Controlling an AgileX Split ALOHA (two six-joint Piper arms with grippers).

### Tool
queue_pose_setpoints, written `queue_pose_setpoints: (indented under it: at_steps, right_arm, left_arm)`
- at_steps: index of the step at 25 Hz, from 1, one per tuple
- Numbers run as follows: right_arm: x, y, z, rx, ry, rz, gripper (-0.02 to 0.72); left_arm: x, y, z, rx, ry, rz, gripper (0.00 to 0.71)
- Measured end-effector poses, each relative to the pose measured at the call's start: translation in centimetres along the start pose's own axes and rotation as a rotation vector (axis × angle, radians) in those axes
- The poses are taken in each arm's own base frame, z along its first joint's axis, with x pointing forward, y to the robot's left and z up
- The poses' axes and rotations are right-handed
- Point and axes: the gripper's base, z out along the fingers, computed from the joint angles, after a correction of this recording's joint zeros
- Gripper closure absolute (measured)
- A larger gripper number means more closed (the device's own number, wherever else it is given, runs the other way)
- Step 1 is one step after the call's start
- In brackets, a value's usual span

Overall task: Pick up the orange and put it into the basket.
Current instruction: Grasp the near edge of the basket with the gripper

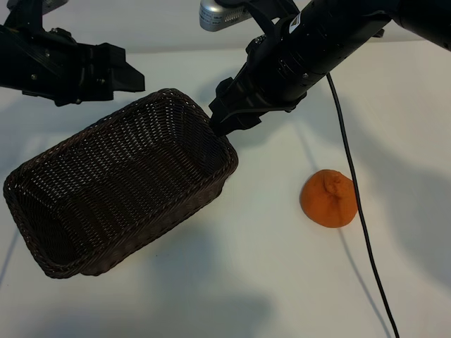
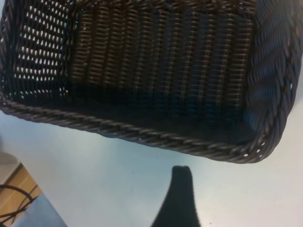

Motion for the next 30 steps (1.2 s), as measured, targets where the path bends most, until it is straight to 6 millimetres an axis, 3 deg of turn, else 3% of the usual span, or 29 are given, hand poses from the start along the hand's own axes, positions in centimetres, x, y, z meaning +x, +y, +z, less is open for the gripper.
queue_pose_setpoints:
  at_steps: [5,13,17,30]
  right_arm:
    - [0.0,0.0,0.0,0.002,0.001,-0.001,0.108]
    - [0.1,-0.1,0.0,0.012,0.008,-0.009,0.108]
    - [0.1,-0.1,0.0,0.016,0.011,-0.013,0.108]
    - [0.1,-0.1,0.0,0.016,0.011,-0.016,0.108]
  left_arm:
    - [1.2,0.0,-2.2,-0.111,0.014,-0.028,0.122]
    - [8.7,2.2,-5.3,-0.392,-0.019,-0.281,0.122]
    - [11.3,2.9,-6.4,-0.475,-0.087,-0.373,0.122]
    - [15.7,5.4,-4.1,-0.573,-0.019,-0.519,0.122]
